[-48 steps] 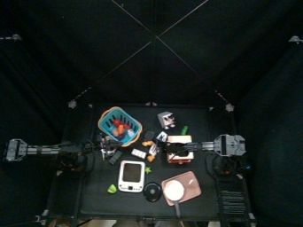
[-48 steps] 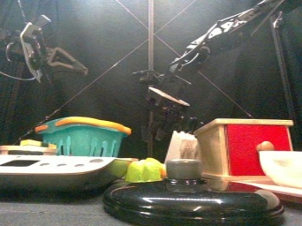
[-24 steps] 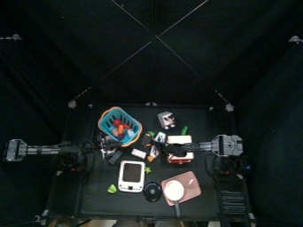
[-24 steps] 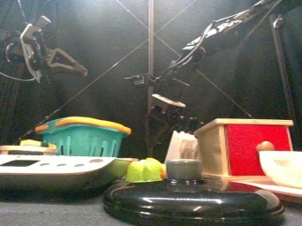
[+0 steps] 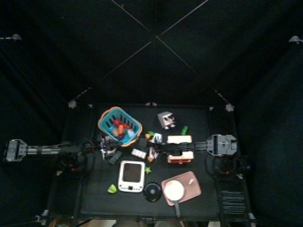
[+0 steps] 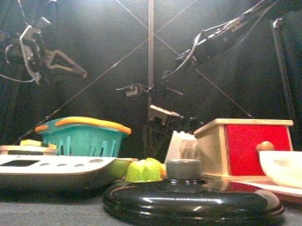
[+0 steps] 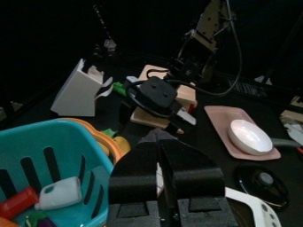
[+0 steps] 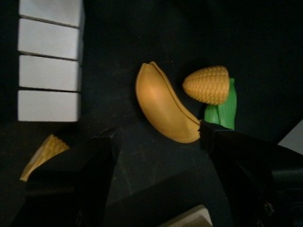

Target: Grab banana

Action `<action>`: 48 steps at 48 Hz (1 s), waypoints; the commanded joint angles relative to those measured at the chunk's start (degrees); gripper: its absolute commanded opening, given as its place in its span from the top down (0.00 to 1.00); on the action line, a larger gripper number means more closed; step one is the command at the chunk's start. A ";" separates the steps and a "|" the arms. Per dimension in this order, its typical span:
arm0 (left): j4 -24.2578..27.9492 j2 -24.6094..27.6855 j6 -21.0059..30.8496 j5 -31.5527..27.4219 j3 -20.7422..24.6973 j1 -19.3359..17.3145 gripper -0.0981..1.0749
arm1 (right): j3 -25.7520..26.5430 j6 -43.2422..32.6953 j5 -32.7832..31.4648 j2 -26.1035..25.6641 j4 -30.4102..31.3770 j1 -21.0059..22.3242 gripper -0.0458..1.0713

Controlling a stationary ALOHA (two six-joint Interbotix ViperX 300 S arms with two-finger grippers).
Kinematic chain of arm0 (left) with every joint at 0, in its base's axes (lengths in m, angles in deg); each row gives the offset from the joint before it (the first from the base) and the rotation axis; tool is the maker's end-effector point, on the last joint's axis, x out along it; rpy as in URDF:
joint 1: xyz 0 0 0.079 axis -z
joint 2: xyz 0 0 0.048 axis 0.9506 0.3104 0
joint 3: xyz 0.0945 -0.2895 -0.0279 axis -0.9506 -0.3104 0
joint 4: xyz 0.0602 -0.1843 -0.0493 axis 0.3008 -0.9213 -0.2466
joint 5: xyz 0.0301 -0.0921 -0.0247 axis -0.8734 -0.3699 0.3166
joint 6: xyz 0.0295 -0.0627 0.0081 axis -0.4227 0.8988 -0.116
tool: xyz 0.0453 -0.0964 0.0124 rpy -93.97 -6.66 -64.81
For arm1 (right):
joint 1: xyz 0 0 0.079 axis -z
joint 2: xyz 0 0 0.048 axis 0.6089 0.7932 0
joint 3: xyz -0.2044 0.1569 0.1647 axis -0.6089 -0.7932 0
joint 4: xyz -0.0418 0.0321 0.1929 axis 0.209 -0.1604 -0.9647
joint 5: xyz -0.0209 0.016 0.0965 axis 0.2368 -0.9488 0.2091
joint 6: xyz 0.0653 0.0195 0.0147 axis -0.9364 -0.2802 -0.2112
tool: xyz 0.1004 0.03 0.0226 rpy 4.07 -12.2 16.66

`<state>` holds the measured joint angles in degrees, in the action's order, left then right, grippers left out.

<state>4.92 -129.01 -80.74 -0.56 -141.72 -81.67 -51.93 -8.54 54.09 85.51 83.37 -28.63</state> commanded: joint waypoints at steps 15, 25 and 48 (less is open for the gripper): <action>0.00 0.00 0.09 0.62 0.88 -0.26 0.65 | -0.35 0.09 3.96 -0.18 -0.53 1.58 0.07; 0.00 0.09 0.09 0.53 0.88 -0.44 0.65 | -0.70 0.09 4.83 0.70 -0.62 1.67 0.07; 0.00 0.00 0.09 0.70 0.97 -1.23 0.65 | -1.05 0.18 5.10 1.85 -1.05 1.67 0.14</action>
<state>4.92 -129.10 -80.74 -0.47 -141.72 -82.64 -53.25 -8.54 58.92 88.50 82.76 -27.05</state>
